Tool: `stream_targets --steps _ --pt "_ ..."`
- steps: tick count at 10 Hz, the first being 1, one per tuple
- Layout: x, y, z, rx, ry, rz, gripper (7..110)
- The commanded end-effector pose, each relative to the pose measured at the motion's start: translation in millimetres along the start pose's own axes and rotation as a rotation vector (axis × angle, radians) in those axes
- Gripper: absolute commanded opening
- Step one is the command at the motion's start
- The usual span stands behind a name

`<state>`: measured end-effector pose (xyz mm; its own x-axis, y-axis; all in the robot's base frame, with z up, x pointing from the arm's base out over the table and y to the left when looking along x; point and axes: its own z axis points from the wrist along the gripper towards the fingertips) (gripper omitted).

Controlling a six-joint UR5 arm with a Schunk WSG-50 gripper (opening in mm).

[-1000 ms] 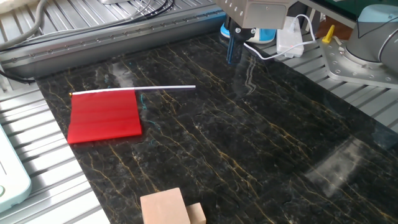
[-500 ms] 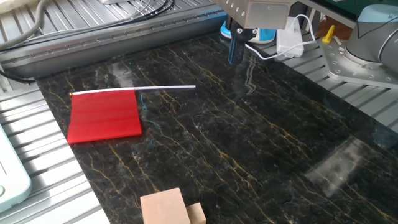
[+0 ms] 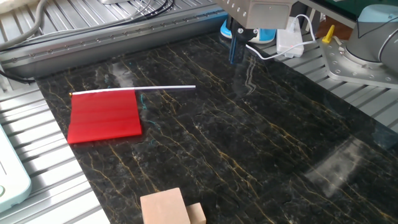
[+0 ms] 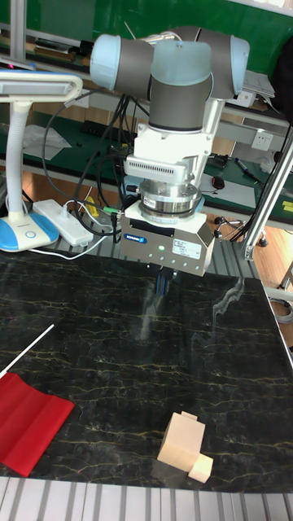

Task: Wave the flag

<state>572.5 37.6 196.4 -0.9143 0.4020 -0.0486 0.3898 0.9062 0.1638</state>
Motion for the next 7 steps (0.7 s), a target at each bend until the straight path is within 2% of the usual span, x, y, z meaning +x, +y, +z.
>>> stream_targets --steps 1,3,5,7 --pt "6.9 -5.9 -0.9 0.023 0.029 -0.036 7" --pt "14.9 -16.7 1.1 0.076 0.055 -0.079 7" --pt "12.5 -21.8 -0.3 0.097 0.050 -0.121 7" --pt "8.1 -47.1 -1.3 0.199 0.044 -0.193 7"
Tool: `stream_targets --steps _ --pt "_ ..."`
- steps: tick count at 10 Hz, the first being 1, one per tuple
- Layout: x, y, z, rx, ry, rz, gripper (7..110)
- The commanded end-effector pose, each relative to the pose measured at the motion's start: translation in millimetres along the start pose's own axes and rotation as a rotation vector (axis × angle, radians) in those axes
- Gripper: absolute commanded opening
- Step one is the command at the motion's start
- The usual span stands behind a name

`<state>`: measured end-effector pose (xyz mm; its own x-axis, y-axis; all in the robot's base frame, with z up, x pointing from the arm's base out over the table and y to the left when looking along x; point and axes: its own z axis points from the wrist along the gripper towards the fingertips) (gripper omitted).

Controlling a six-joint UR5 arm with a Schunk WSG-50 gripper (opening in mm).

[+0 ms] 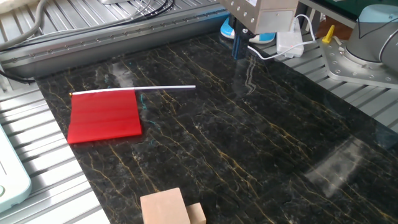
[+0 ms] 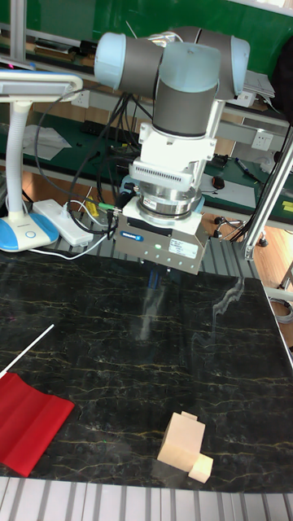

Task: Wave the flag

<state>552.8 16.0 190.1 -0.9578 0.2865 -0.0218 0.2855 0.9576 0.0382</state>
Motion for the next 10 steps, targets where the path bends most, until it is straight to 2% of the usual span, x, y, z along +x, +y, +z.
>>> stream_targets --steps 1,3,4,5,8,10 --pt "1.9 -21.7 -0.5 0.087 0.011 -0.086 7" --pt "7.5 -28.6 -0.7 0.107 0.035 -0.060 7" --pt "8.8 -50.2 1.6 0.158 0.042 -0.046 7" --pt "8.7 -52.9 5.6 0.144 0.045 -0.037 7" --pt "11.1 -38.9 5.5 0.074 0.056 -0.018 7" --pt "7.3 -21.2 8.7 0.041 0.045 -0.017 7"
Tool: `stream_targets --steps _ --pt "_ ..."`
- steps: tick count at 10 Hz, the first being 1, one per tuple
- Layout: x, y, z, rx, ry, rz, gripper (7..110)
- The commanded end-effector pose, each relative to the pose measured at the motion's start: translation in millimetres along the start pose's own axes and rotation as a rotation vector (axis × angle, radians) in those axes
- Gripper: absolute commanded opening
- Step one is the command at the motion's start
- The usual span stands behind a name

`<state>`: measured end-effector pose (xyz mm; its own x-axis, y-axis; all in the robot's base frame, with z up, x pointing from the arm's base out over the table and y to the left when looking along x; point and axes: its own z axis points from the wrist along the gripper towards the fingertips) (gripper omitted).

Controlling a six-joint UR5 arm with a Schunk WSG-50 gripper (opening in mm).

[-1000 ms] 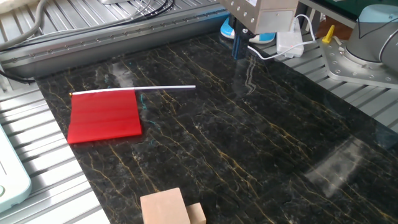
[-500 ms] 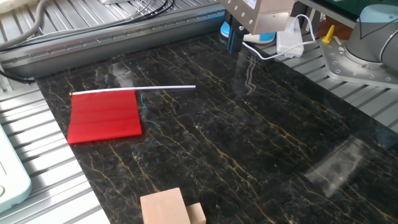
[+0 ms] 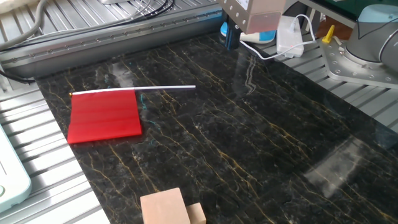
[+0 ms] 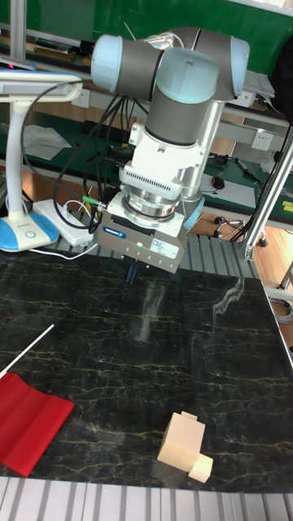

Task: Wave the flag

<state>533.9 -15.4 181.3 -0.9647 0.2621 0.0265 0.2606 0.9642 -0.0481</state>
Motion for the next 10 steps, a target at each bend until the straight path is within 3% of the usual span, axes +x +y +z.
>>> stream_targets --steps 1,4,6,10 --pt "-3.7 13.8 -1.0 -0.035 -0.008 0.002 7" --pt "1.1 13.3 -0.7 -0.030 0.008 0.000 7" --pt "9.2 12.6 -10.4 -0.043 0.027 -0.016 7" --pt "12.1 16.9 -7.4 -0.047 0.047 -0.008 7"
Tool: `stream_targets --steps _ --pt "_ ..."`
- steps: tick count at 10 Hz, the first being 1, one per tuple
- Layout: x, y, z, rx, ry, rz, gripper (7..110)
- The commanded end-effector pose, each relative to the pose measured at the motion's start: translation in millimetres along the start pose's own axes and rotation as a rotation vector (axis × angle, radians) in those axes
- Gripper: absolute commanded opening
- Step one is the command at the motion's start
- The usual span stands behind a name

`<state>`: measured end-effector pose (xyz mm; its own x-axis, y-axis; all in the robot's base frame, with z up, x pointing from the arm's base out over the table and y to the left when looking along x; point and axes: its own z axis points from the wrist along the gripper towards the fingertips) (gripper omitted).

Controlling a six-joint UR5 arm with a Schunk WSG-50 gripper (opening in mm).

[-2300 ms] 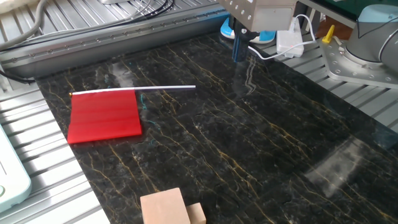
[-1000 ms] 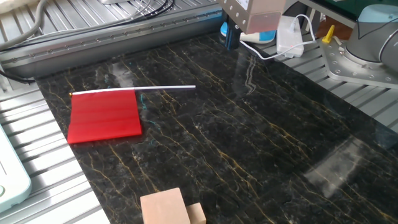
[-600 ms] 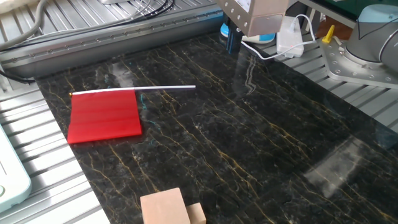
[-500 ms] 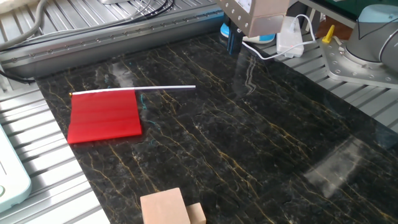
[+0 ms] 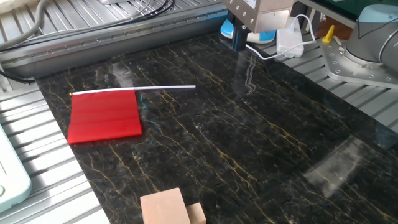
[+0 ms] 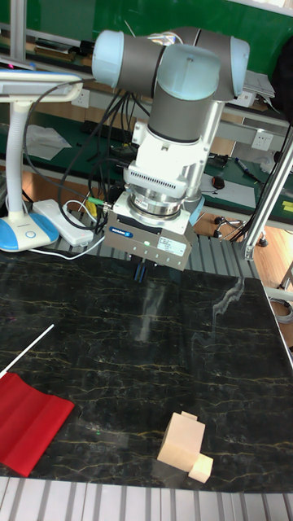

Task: Wave the flag

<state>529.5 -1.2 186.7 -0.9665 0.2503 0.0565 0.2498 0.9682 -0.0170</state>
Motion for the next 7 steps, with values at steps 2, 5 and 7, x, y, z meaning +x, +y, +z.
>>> stream_targets --steps 2,5,7 --pt "3.5 4.1 -1.3 -0.014 0.015 -0.001 7" --pt "-6.4 16.5 -1.8 -0.063 -0.024 0.001 7" --pt "-7.7 15.7 -1.8 -0.060 -0.030 -0.012 7"
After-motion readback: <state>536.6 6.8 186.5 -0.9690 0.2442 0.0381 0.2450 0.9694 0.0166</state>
